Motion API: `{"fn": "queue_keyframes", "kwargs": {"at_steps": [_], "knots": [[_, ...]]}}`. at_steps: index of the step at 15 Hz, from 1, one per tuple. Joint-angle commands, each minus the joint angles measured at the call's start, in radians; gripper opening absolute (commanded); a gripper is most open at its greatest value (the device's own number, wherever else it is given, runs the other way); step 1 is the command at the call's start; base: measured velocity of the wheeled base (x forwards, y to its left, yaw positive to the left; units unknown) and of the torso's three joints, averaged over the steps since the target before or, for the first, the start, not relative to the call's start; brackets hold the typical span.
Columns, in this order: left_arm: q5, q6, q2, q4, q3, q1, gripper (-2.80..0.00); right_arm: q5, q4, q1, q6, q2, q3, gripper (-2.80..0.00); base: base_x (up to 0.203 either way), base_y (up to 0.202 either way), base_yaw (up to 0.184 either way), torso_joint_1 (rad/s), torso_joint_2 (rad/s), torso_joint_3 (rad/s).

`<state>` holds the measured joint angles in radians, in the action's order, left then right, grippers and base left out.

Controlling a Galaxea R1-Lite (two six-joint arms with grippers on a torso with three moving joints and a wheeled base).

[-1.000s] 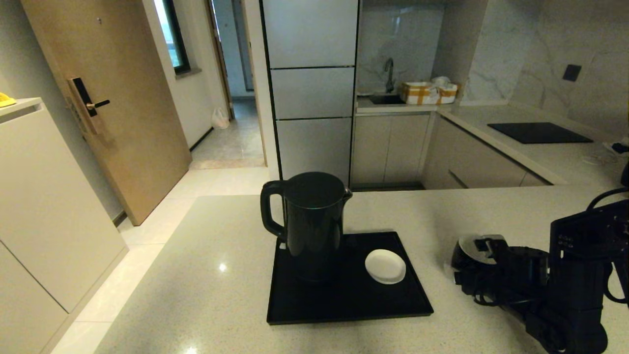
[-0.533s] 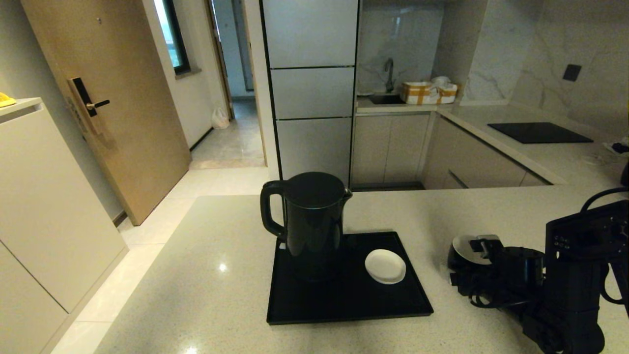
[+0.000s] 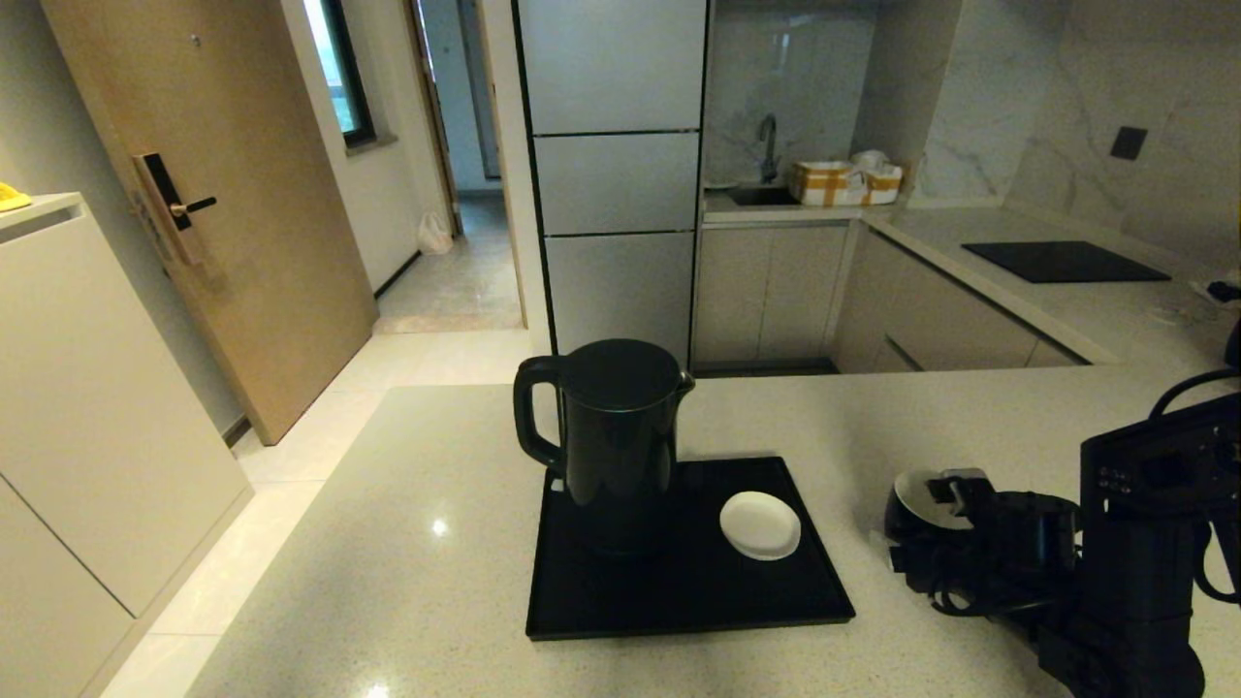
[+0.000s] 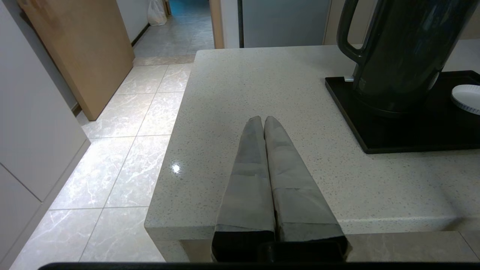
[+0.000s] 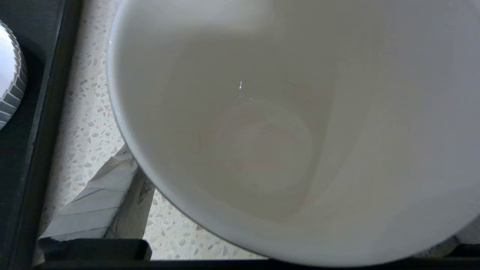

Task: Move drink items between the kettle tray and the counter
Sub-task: Place it on the right

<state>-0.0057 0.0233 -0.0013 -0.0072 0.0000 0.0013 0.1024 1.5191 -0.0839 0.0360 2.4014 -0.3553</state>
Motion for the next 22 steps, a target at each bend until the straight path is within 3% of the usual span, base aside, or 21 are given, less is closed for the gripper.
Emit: {"fn": "queue_keyframes", "kwargs": {"at_steps": [1, 7, 10, 20, 22], "knots": [[0.000, 0.000, 0.001, 0.000, 0.000, 0.000, -2.80, 0.025, 0.011, -0.023, -0.001, -0.009, 0.008, 0.00, 0.000, 0.000, 0.000, 0.000, 0.00, 0.000], [0.000, 0.000, 0.001, 0.000, 0.000, 0.000, -2.80, 0.042, 0.011, -0.027, -0.005, 0.002, 0.019, 0.00, 0.000, 0.000, 0.000, 0.000, 0.00, 0.000], [-0.002, 0.000, 0.001, 0.000, 0.000, 0.000, -2.80, 0.096, 0.011, -0.027, -0.002, -0.011, 0.019, 0.00, 0.000, 0.000, 0.000, 0.000, 0.00, 0.000], [0.000, 0.000, 0.001, 0.000, 0.000, 0.000, -2.80, 0.111, 0.011, -0.043, 0.001, -0.007, 0.022, 0.00, 0.000, 0.000, 0.000, 0.000, 0.00, 0.000], [0.000, 0.000, 0.001, 0.000, 0.000, 0.000, -2.80, 0.138, 0.011, -0.105, -0.005, -0.014, 0.041, 0.00, 0.000, 0.000, 0.000, 0.000, 0.00, 0.000]]}}
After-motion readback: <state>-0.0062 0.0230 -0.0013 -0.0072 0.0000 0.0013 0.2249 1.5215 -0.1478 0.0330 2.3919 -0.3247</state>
